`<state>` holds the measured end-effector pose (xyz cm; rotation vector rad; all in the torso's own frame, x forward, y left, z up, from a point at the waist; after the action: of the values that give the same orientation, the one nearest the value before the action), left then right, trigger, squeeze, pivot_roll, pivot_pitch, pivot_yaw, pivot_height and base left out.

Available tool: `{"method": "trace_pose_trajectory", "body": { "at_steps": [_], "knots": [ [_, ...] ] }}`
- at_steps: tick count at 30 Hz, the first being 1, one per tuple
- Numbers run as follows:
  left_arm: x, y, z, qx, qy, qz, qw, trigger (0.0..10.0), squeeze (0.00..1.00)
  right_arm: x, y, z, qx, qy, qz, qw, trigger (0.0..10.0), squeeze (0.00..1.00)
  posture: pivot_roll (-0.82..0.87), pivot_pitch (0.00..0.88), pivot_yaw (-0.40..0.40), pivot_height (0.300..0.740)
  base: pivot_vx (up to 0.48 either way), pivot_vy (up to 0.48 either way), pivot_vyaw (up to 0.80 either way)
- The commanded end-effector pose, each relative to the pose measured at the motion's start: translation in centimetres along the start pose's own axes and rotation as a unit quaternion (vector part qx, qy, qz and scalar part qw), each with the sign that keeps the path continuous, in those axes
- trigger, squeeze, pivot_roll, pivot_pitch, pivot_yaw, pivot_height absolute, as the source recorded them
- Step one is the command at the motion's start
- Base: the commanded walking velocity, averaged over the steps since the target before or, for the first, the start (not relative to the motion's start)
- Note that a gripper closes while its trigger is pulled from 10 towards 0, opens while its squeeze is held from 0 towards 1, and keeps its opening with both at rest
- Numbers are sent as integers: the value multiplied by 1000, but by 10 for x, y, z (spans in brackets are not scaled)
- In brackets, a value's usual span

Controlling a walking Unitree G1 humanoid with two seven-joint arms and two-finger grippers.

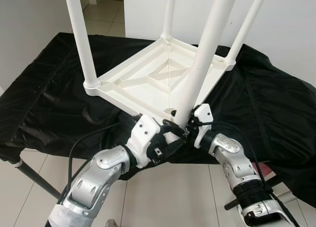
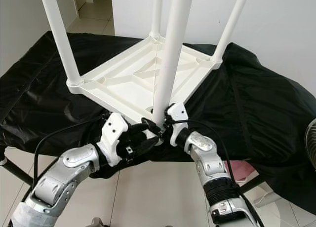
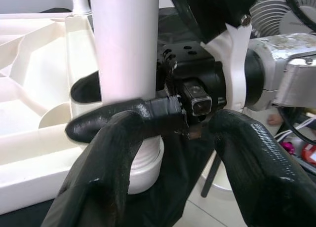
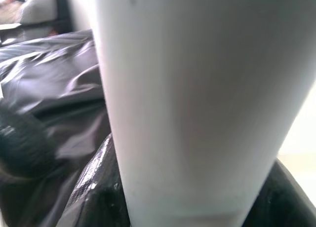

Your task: Building children table

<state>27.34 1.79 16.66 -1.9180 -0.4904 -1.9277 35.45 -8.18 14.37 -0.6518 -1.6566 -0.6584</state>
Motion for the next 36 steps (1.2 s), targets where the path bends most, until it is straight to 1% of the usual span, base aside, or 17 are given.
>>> {"method": "trace_pose_trajectory", "body": {
  "at_steps": [1, 4, 5, 6, 8, 10, 11, 12, 13, 15, 17, 22, 23, 25, 26, 33, 36],
  "knots": [
    [-3, 0, 7, 29, -2, 5, 1000, 10000, 0, -4, -5, -16, -75, 25, 10, 997, 10000, 0, 27, 64, -68, 740, 0, 0, 0],
    [-3, 0, 7, 29, -2, 5, 1000, 10000, 0, -4, -5, -16, -75, 25, 10, 997, 10000, 0, 27, 64, -68, 740, 0, 0, 0],
    [-3, 0, 8, 37, -5, 2, 999, 10000, 0, -1, -6, -18, -115, 34, 2, 993, 10000, 0, 19, 68, -72, 740, 0, 0, 0],
    [-3, 0, 8, 37, -5, 2, 999, 10000, 0, -1, -6, -18, -115, 34, 2, 993, 10000, 0, 19, 68, -72, 740, 0, 0, 0],
    [-4, 1, 12, 52, -12, -3, 999, 10000, 0, -1, -13, -24, -242, 64, 2, 968, 10000, 0, 13, 72, -74, 740, 0, 0, 0],
    [-3, 1, 13, 59, -16, -6, 998, 10000, 0, -2, -22, -28, -325, 66, 8, 943, 10000, 0, 9, 75, -74, 740, 0, 0, 0],
    [-3, 2, 13, 60, -19, -8, 998, 10000, 0, -2, -24, -29, -346, 63, 9, 936, 10000, 0, 9, 75, -74, 740, 0, 0, 0],
    [-3, 2, 13, 60, -19, -8, 998, 10000, 0, -2, -24, -29, -346, 63, 9, 936, 10000, 0, 9, 75, -74, 740, 0, 0, 0],
    [-4, 2, 12, 62, -18, -7, 998, 10000, 0, 0, -28, -30, -375, 54, 6, 925, 10000, 0, 10, 75, -75, 740, 0, 0, 0],
    [-4, 2, 12, 64, -18, -9, 998, 10000, 0, 1, -28, -25, -389, 64, 0, 919, 10000, 0, 10, 75, -75, 740, 0, 0, 0],
    [-3, 3, 13, 69, -16, -11, 997, 10000, 0, 10, -18, -14, -362, 68, -24, 929, 10000, 0, 16, 76, -79, 740, 0, 0, 0],
    [-1, 6, 12, 69, -15, -17, 997, 10000, 0, 12, -18, -5, -342, 73, -30, 936, 10000, 0, 17, 68, -78, 740, 0, 0, 0],
    [-1, 7, 13, 70, -10, -17, 997, 10000, 0, 12, -19, -3, -343, 78, -28, 936, 10000, 349, 19, 67, -79, 740, 0, 0, 0],
    [0, 7, 14, 71, -8, -17, 997, 10000, 0, 13, -20, -4, -348, 77, -28, 934, 10000, 349, 19, 67, -79, 740, 0, 0, 0],
    [0, 7, 14, 72, -8, -17, 997, 10000, 0, 15, -20, -5, -348, 79, -32, 934, 10000, 1000, 19, 66, -80, 740, 0, 0, 0],
    [-3, 5, 13, 73, -3, -12, 997, 10000, 0, 18, -22, -9, -327, 77, -47, 941, 10000, 1000, 22, 61, -83, 740, 0, 0, 0],
    [-4, 5, 12, 70, 0, -11, 997, 10000, 0, 17, -23, -10, -277, 78, -52, 956, 10000, 1000, 19, 57, -83, 740, 0, 0, 0]
  ]
}}
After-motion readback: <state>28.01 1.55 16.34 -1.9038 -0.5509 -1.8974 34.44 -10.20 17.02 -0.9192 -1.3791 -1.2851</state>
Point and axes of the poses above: a point about 5 cm out from each wrist's last joint towards the gripper, its own y axis pointing out of the wrist towards the gripper, its own x axis along the axis of the wrist's last joint, z = x × y, the point moved 5 cm from there along y, pointing out of the wrist towards the gripper, and after that the axes turned 5 degrees about -y, right-handed, at the moved point
